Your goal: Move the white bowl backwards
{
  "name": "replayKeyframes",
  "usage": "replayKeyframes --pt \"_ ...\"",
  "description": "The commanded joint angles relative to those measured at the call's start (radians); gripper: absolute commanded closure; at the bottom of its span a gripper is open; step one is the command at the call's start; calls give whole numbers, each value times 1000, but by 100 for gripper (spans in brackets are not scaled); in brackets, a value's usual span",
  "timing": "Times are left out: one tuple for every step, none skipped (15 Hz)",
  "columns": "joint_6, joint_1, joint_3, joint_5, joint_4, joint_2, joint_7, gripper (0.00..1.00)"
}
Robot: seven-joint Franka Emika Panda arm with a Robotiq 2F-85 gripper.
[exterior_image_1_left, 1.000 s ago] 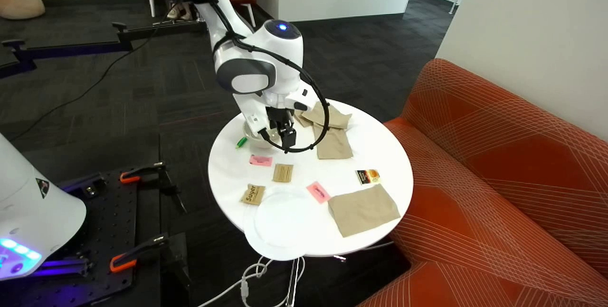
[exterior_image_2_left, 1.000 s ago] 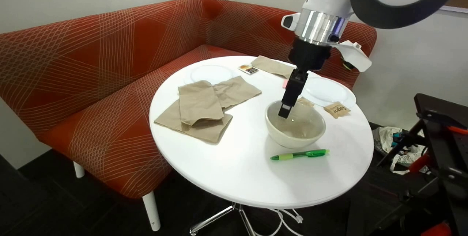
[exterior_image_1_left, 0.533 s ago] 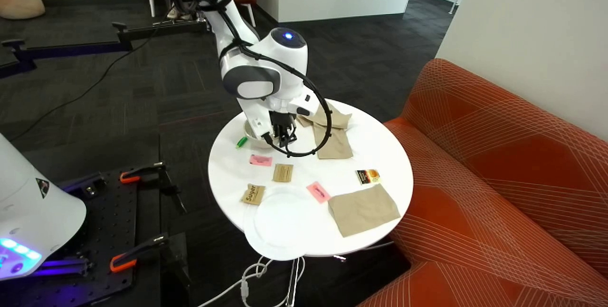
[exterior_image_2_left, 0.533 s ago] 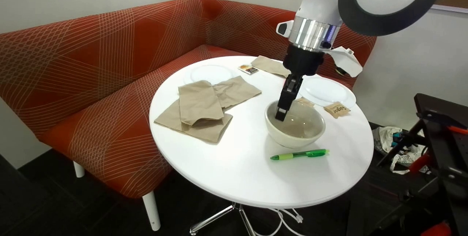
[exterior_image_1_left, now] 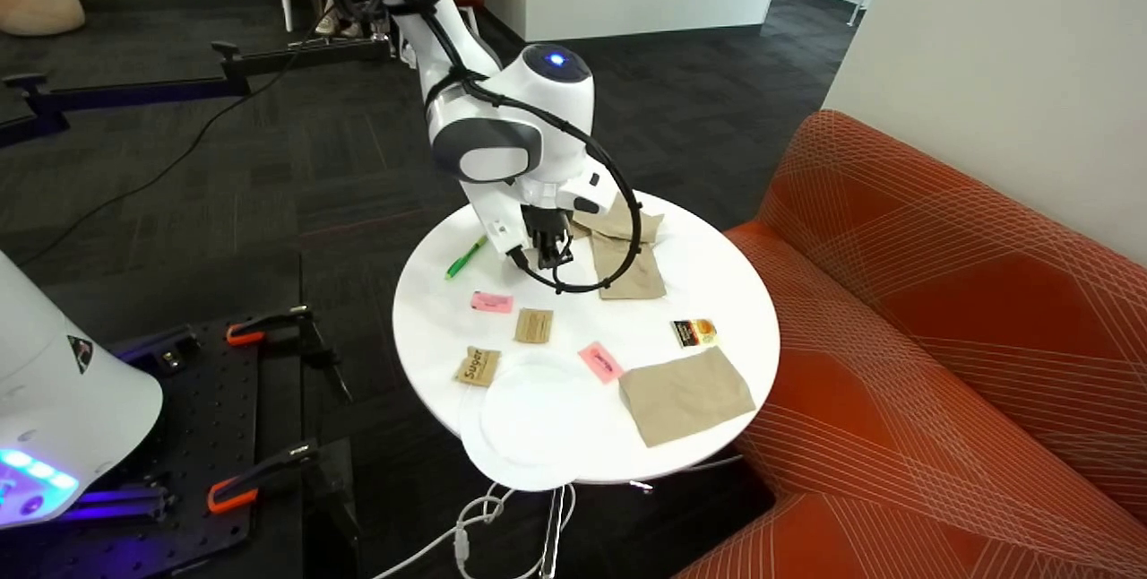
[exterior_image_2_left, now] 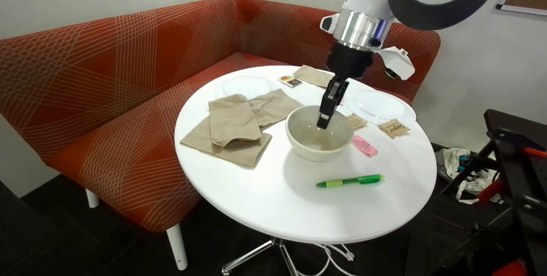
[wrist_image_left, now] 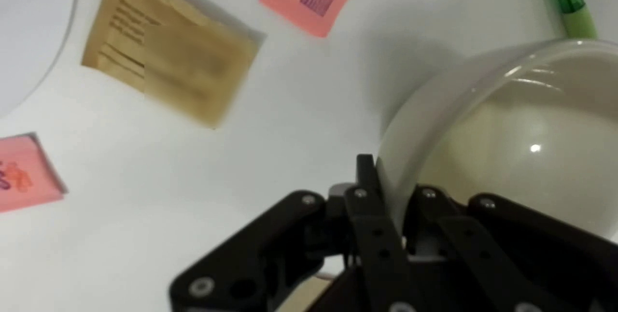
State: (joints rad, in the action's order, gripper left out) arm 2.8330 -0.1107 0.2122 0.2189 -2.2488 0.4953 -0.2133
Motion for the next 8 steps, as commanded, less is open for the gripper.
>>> replayKeyframes --pt "-43 -17 -36 -17 39 -12 16 97" --pt "-41 -23 -46 -16 50 -10 18 97" --pt "-39 -22 -68 -22 62 -7 29 97" --pt "-35 -22 -84 -24 73 -3 38 97" --pt "-32 -19 -106 -30 85 2 48 97" --pt "-30 -15 -126 -35 98 8 59 97" --pt "-27 -6 -153 -46 113 16 77 97" --pt "-26 3 -180 -57 129 26 103 97"
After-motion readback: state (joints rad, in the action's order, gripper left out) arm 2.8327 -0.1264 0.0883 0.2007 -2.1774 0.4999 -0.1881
